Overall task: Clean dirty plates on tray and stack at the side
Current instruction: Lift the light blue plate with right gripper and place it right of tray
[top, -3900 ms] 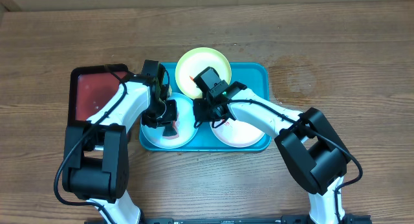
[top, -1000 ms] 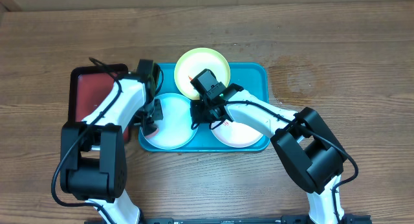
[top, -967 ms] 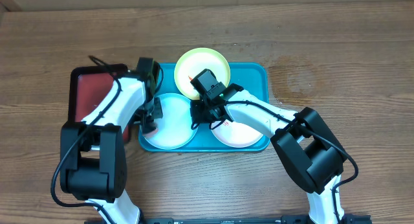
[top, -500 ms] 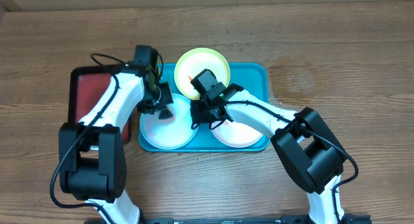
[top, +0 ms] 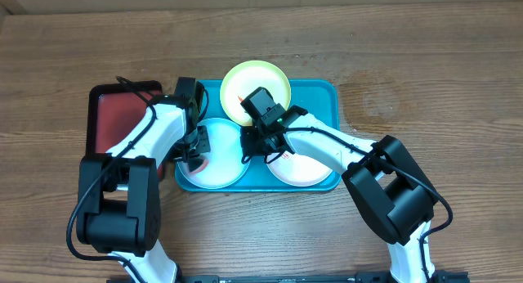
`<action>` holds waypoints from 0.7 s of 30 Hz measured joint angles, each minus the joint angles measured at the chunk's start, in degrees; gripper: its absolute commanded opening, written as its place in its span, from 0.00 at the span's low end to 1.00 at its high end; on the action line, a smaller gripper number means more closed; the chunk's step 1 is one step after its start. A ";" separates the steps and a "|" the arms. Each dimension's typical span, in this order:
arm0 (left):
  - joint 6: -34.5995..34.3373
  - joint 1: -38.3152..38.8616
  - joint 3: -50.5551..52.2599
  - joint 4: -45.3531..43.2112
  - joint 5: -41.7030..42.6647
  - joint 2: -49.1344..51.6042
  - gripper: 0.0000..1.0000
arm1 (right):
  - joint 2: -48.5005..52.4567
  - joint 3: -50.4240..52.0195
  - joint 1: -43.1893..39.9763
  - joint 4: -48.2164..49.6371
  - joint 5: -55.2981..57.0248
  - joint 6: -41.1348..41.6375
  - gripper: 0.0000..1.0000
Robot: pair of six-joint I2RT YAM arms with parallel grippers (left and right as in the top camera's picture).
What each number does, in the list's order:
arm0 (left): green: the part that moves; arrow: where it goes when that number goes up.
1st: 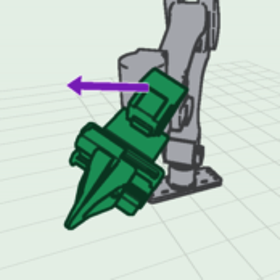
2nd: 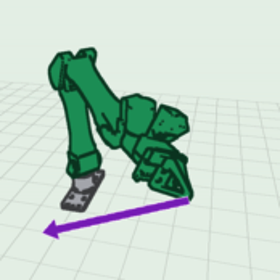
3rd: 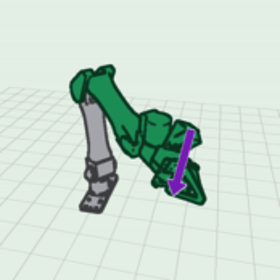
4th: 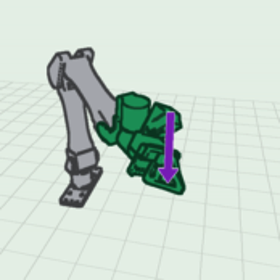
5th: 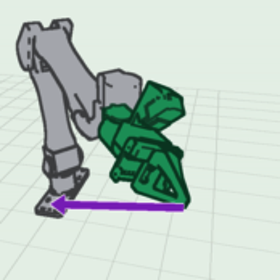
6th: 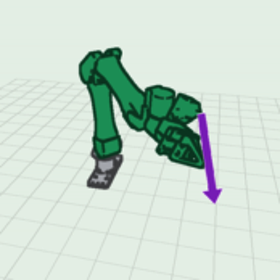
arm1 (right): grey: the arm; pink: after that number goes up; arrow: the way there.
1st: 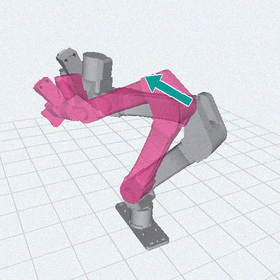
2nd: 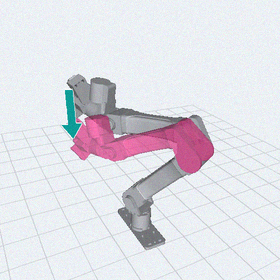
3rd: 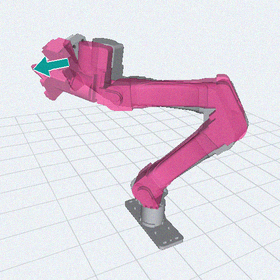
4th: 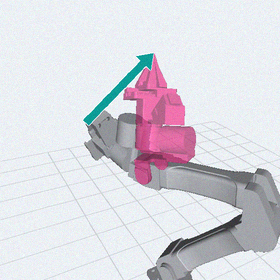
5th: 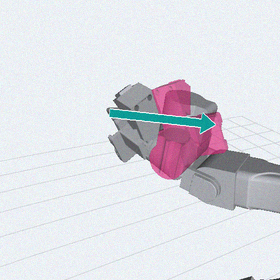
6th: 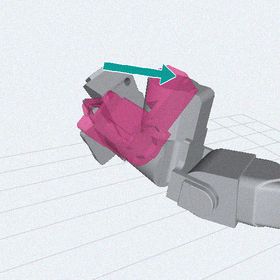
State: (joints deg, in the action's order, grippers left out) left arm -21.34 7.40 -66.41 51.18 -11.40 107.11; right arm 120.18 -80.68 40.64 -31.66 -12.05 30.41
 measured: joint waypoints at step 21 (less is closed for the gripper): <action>-3.02 -1.97 -27.39 15.37 -9.42 -2.47 0.04 | 0.35 -2.56 0.31 -2.95 -0.07 -2.69 0.04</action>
State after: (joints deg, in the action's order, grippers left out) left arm -24.36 5.43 -93.80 66.54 -20.82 104.64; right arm 120.53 -83.24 40.95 -34.61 -12.12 27.73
